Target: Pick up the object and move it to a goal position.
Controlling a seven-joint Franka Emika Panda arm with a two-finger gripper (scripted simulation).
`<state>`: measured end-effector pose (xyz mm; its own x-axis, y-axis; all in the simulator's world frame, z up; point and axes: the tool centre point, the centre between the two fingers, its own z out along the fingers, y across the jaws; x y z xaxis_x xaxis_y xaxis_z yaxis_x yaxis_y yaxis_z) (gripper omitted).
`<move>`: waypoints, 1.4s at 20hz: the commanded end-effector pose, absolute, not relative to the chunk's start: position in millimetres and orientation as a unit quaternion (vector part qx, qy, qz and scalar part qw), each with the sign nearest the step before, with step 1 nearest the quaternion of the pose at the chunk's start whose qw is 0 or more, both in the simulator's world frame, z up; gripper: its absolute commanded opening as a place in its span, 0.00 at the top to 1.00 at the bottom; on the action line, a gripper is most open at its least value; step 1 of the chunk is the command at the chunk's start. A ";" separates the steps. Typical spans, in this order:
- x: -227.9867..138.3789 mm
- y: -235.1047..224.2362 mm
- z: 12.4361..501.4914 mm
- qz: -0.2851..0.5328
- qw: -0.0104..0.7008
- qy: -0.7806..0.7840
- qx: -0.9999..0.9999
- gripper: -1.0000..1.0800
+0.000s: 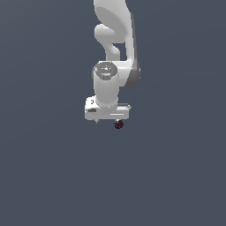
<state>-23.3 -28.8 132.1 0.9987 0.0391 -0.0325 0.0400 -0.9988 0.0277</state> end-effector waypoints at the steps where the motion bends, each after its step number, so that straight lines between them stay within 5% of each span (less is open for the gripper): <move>1: -31.7 -16.2 120.9 -0.013 0.012 0.039 0.999 0.04; 13: -71.5 31.1 81.8 -0.001 0.001 0.116 0.993 0.04; 28: -76.3 35.0 55.1 0.000 0.000 0.123 0.992 0.04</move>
